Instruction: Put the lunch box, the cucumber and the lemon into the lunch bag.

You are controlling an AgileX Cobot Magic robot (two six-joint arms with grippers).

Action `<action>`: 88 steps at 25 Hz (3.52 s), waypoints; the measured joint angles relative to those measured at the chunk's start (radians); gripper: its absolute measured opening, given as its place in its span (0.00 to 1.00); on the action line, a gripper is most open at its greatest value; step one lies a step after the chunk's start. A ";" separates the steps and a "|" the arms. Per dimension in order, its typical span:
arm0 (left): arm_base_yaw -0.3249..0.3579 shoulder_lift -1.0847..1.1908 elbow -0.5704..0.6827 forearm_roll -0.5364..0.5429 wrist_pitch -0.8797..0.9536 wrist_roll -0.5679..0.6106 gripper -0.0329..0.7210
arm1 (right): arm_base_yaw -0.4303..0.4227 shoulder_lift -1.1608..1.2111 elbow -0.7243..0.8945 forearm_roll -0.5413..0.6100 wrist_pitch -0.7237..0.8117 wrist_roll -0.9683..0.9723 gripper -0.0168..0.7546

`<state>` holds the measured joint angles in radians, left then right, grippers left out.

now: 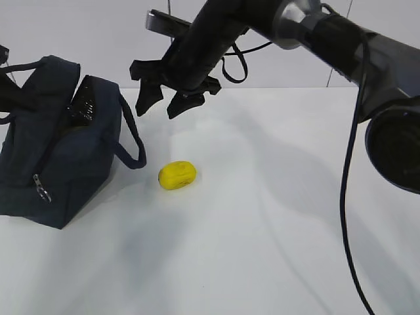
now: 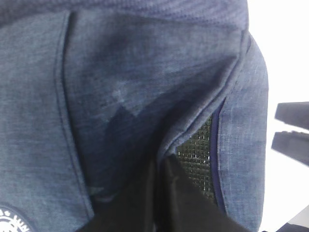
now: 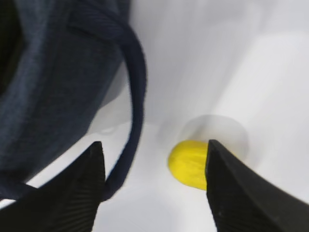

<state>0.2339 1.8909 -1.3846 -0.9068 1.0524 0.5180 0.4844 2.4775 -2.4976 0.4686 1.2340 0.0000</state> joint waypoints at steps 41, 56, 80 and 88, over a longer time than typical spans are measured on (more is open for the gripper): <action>0.000 0.000 0.000 0.018 -0.005 -0.002 0.03 | 0.055 -0.080 0.215 -0.333 0.011 0.240 0.80; 0.000 0.000 0.000 0.036 -0.015 -0.002 0.03 | 0.078 0.005 0.215 -0.303 0.007 0.242 0.81; 0.007 0.000 0.000 0.081 -0.033 -0.005 0.03 | 0.080 0.023 0.215 -0.298 -0.043 0.216 0.81; 0.036 0.000 0.000 0.093 -0.048 -0.009 0.03 | 0.080 0.043 0.215 -0.293 -0.074 0.212 0.81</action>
<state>0.2701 1.8909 -1.3846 -0.8135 1.0043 0.5088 0.5643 2.5208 -2.2826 0.1752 1.1601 0.2121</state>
